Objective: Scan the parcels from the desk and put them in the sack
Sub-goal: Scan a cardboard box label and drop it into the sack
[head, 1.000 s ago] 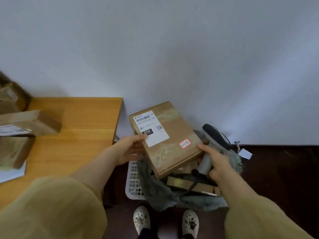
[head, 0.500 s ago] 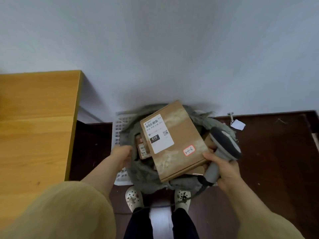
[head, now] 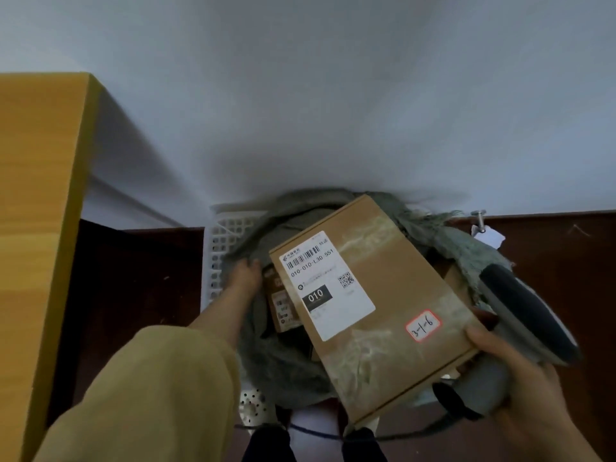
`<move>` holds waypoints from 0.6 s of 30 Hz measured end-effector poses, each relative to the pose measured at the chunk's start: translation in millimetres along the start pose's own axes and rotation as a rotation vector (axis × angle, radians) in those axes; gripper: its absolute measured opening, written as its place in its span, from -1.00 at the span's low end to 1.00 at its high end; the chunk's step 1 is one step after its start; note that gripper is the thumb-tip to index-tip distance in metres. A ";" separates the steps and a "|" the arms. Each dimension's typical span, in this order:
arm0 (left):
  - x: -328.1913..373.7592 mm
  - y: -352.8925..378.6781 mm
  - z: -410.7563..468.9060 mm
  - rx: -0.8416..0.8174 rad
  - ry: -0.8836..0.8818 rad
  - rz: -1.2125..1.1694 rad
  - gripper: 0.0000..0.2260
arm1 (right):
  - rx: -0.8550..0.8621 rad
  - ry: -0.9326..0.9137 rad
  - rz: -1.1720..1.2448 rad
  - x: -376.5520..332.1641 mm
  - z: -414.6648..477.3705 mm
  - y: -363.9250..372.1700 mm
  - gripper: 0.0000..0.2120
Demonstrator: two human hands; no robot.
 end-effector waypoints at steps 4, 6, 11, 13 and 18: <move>3.5 16.8 17.9 -0.121 0.013 0.047 -0.48 | 0.001 -0.038 -0.027 -6.0 6.8 -1.6 -0.79; 5.7 15.6 18.5 -0.147 0.011 0.089 -0.48 | 0.001 -0.024 -0.039 -6.9 7.1 -1.1 -0.81; 24.3 -19.4 9.9 -0.098 -0.044 0.017 -0.65 | -0.003 0.030 -0.065 -10.1 -1.7 9.8 -0.83; 36.6 -29.8 1.7 -0.122 -0.074 -0.113 -0.64 | -0.017 0.054 -0.104 -15.6 -7.1 20.4 -0.77; 75.2 -47.4 -34.1 -0.217 -0.089 -0.258 -0.77 | -0.014 0.168 -0.162 -29.1 -14.6 40.9 -0.45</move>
Point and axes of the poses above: each hand's wrist, its own z-axis towards the middle knuckle, its own y-axis out of the palm, x = y × z, the point moved 7 cm from there along z, towards the middle knuckle, and after that the axes turned 9 degrees about y, right-handed, at the moved point
